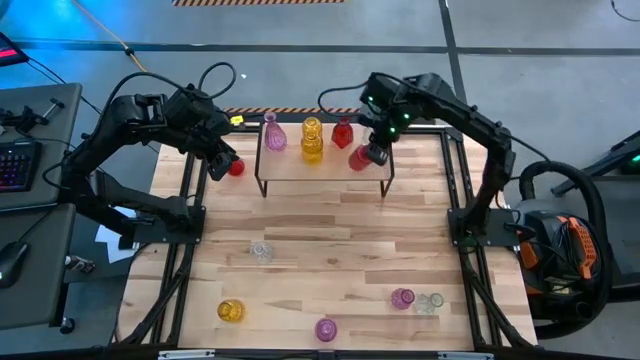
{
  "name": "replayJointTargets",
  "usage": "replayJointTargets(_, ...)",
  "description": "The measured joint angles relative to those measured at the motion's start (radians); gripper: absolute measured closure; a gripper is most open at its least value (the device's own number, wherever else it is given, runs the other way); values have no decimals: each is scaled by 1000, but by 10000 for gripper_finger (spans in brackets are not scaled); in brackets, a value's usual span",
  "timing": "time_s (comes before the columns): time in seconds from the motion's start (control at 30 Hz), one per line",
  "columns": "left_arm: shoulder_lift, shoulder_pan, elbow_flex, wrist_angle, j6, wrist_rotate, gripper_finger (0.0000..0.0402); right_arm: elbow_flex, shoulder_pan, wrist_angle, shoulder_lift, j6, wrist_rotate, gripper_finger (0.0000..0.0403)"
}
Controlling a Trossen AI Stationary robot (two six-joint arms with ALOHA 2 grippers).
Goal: Sort vases onto shelf
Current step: Put the right red vase on the shelf aligned with the other red vase
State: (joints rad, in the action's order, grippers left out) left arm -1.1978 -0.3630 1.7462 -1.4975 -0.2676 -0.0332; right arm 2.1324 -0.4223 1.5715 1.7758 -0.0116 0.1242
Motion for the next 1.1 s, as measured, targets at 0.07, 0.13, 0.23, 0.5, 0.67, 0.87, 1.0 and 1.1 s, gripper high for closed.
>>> replayJointTargets(0.07, 0, 0, 0, 0, 0, 0, 316, 22, -11, 0, 26, 28, 0, 402)
replayJointTargets(0.13, 0, 0, 0, 0, 0, 0, 316, 44, -18, 0, 50, 54, 10, 402)
replayJointTargets(0.23, 0, 0, 0, 0, 0, 0, 316, 77, -23, 0, 84, 91, 16, 402)
replayJointTargets(0.5, 0, 0, 0, 0, 0, 0, 316, 119, -40, -13, 125, 144, 22, 402)
replayJointTargets(0.67, 0, 0, 0, 0, 0, 0, 316, 112, -49, -36, 124, 152, 43, 402)
replayJointTargets(0.87, 0, 0, 0, 0, 0, 0, 316, 112, -49, -72, 129, 162, 52, 402)
replayJointTargets(1.0, 0, 0, 0, 0, 0, 0, 316, 112, -52, -65, 150, 161, 61, 399)
replayJointTargets(1.1, 0, 0, 0, 0, 0, 0, 316, 112, -56, -70, 153, 161, 64, 385)
